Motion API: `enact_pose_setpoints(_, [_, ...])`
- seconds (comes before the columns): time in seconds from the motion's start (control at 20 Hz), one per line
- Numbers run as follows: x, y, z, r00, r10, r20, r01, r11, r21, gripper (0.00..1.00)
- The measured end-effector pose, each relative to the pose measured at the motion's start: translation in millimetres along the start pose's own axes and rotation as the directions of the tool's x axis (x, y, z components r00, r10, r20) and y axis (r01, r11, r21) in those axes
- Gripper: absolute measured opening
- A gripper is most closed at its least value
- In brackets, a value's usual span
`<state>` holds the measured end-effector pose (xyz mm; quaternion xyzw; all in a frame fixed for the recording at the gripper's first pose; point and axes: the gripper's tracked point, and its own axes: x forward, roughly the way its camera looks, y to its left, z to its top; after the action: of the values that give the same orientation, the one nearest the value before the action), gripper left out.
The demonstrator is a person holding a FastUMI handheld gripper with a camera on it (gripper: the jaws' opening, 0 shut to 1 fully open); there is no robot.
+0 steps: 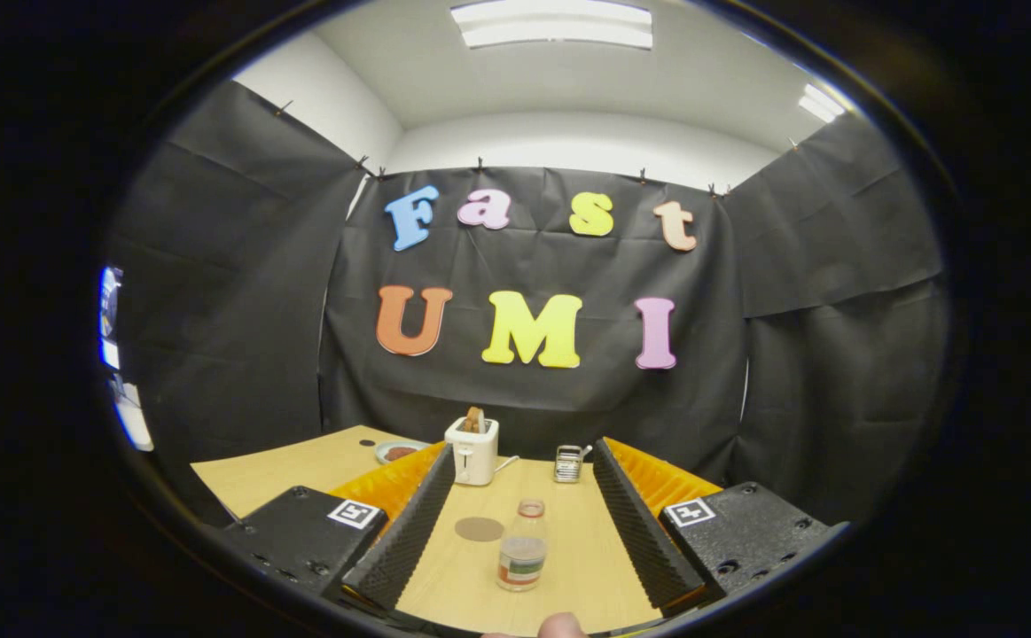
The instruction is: Take the bottle from table, then pour the juice into the cup, finally place the bottle on the coaster
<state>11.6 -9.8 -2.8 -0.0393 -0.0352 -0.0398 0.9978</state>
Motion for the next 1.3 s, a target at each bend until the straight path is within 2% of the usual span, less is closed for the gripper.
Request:
enact_pose_setpoints(0.2, [-0.4,3.2,-14.7,1.000,0.006,-0.003,-0.006,1.000,-0.013,1.00])
enact_pose_setpoints(0.4, [1.7,6.4,-40.1,1.000,0.017,-0.006,-0.017,0.999,0.027,1.00])
enact_pose_setpoints(0.8, [29.6,0.2,-142.6,0.989,0.017,-0.150,-0.006,0.998,0.068,1.00])
enact_pose_setpoints(1.3, [75.6,-8.7,-252.7,0.933,0.009,-0.360,0.025,0.996,0.090,1.00])
